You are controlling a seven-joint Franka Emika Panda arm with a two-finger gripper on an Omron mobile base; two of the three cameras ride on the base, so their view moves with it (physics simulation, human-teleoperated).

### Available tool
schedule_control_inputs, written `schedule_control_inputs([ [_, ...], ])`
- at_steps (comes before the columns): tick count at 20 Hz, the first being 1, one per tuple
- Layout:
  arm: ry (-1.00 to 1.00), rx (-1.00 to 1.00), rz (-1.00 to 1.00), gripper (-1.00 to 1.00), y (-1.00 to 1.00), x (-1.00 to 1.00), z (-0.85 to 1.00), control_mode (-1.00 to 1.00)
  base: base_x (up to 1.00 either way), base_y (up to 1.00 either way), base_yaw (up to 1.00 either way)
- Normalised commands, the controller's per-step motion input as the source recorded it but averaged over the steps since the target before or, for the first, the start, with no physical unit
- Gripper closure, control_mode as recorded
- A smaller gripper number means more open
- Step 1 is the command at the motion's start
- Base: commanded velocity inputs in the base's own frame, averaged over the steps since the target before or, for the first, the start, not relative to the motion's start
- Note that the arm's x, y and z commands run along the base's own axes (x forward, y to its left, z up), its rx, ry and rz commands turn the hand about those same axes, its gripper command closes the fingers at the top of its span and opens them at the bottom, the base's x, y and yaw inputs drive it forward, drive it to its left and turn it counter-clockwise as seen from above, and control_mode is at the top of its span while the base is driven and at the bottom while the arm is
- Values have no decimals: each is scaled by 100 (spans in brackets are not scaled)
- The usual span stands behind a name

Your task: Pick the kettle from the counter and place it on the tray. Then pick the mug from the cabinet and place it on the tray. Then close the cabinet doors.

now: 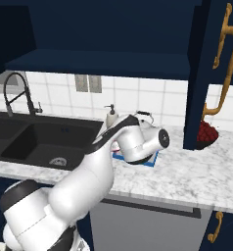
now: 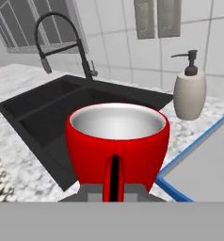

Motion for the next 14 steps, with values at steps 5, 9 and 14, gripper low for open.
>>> schedule_control_inputs([
  [5,0,-9,0,100,-14,36,-30,-100,0,0,0],
  [9,0,-5,0,100,-16,42,-30,-100,0,0,0],
  [14,0,-1,0,100,-20,42,-25,-100,0,0,0],
])
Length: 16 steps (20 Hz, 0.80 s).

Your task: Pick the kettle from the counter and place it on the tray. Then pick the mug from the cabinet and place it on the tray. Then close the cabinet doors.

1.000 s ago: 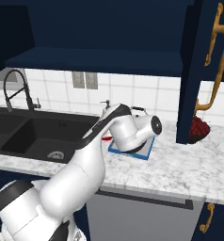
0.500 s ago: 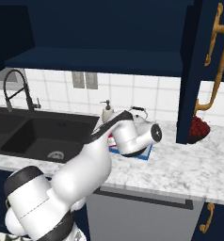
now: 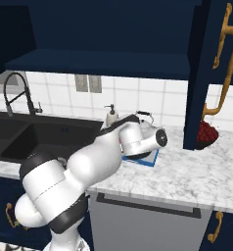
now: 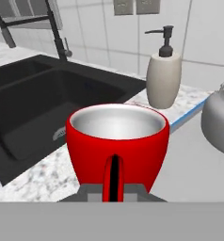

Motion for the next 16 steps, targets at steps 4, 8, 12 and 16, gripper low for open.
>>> schedule_control_inputs([
  [4,0,0,0,100,-25,36,-27,-100,0,0,0],
  [8,0,0,2,100,-27,25,-29,-100,0,0,0],
  [12,0,0,3,100,-24,22,-24,-100,0,0,0],
  [16,0,0,4,100,-14,25,-12,-100,0,0,0],
])
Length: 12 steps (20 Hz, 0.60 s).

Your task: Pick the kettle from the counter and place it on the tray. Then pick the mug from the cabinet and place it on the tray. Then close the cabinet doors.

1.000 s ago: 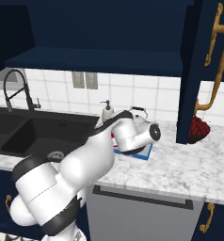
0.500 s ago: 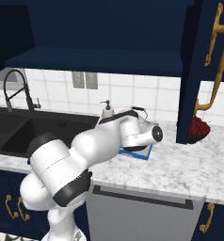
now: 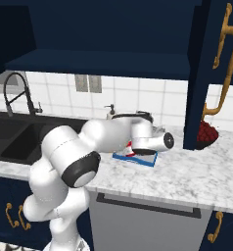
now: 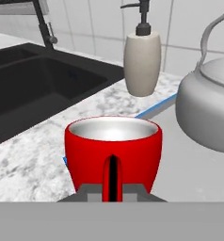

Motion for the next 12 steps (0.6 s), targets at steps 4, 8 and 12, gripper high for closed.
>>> schedule_control_inputs([
  [4,0,0,5,100,-7,24,-12,-100,0,0,0],
  [8,0,0,5,100,0,29,-14,-100,0,0,0],
  [12,0,0,5,100,0,28,-19,-100,0,0,0],
])
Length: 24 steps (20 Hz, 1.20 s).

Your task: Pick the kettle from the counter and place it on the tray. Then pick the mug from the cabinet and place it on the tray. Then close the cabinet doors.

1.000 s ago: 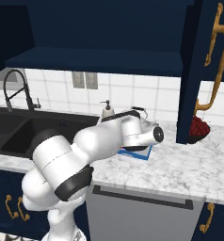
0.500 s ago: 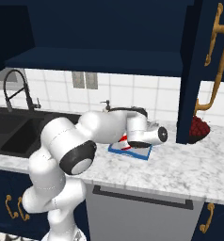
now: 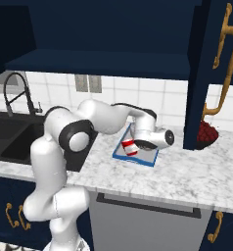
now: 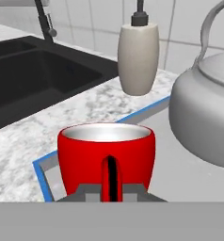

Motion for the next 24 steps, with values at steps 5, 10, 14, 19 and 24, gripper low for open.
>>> schedule_control_inputs([
  [5,0,0,7,100,-13,20,-24,-100,0,0,0],
  [10,0,0,8,100,-3,11,-29,-100,0,0,0],
  [14,0,0,7,100,0,0,-43,-100,0,0,0],
  [19,0,0,6,-100,2,1,-27,-100,0,0,0],
  [24,-4,0,2,-100,7,0,0,-100,0,0,0],
])
